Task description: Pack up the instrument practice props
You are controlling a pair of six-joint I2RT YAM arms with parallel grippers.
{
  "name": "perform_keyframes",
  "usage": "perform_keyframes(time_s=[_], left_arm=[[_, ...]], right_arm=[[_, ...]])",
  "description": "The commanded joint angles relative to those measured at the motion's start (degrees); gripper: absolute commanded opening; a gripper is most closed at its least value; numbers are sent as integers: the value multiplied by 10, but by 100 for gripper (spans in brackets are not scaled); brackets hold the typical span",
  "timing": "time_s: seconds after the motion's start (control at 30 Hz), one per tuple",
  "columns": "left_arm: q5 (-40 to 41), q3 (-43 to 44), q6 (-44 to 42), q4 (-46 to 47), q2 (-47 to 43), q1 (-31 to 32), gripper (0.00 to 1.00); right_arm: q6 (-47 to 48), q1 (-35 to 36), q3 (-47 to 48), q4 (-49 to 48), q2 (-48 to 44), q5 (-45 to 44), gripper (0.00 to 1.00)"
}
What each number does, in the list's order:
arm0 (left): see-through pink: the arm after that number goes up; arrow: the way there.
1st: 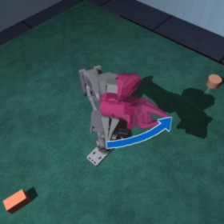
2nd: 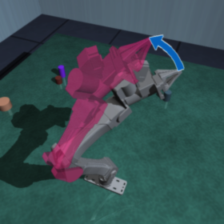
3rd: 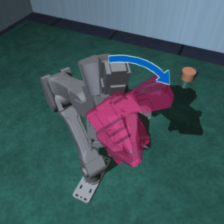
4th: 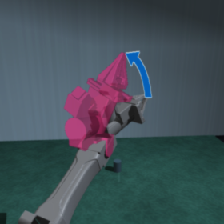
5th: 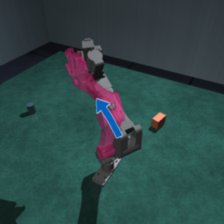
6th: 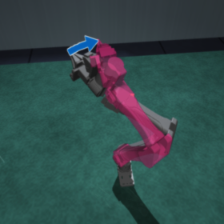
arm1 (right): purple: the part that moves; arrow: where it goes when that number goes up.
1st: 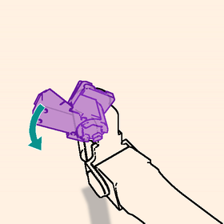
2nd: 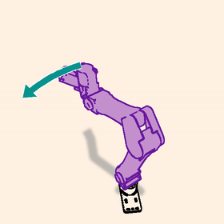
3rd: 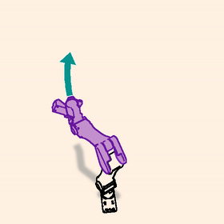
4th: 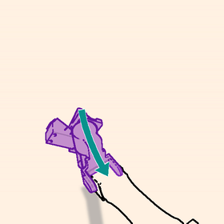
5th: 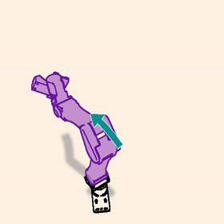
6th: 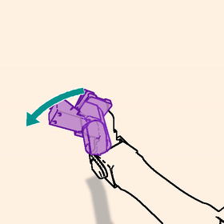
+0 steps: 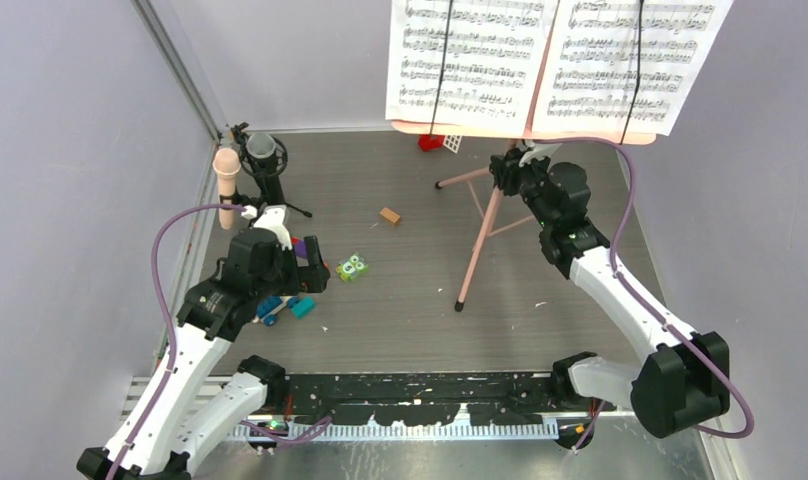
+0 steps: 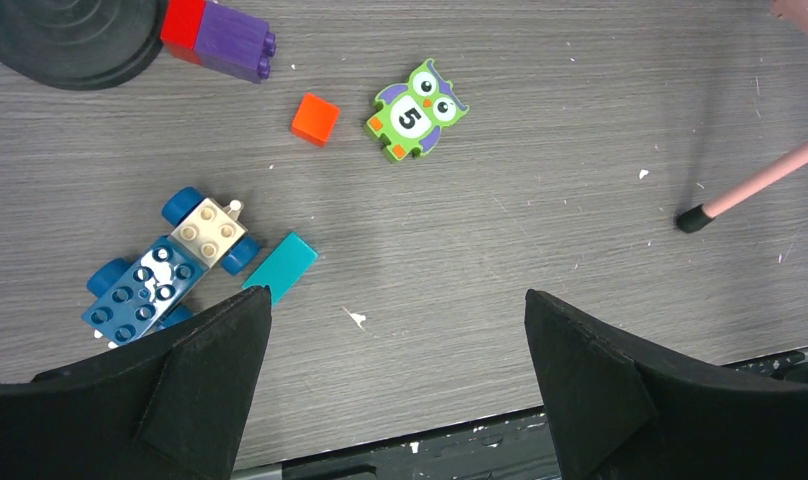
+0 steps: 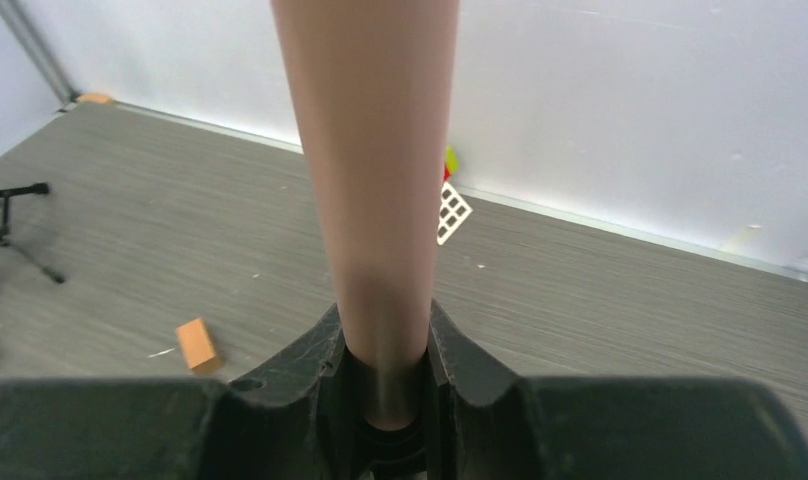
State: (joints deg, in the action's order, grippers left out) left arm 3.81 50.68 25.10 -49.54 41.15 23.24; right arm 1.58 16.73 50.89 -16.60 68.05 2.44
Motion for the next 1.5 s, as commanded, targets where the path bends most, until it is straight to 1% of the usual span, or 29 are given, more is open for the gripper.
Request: perform_keyframes(time_s=[0.0, 0.4, 0.67, 0.87, 1.17, 1.47], left_arm=[[-8, 11, -2, 23, 1, 1, 100], [-21, 5, -7, 32, -13, 1, 100], [-25, 3, -9, 35, -17, 2, 100], [-25, 3, -9, 36, -18, 1, 100], [-28, 2, -11, 37, -19, 2, 100], [-31, 1, -11, 38, -19, 1, 100]], right_arm=[[-96, 52, -35, 104, -16, 51, 1], [-134, 167, -85, 111, -59, 44, 1], [-131, 234, -84, 104, -42, 39, 1], [-131, 252, -78, 89, -28, 34, 1], [-125, 280, -71, 97, -24, 75, 1], [-147, 309, -88, 80, -34, 55, 1]])
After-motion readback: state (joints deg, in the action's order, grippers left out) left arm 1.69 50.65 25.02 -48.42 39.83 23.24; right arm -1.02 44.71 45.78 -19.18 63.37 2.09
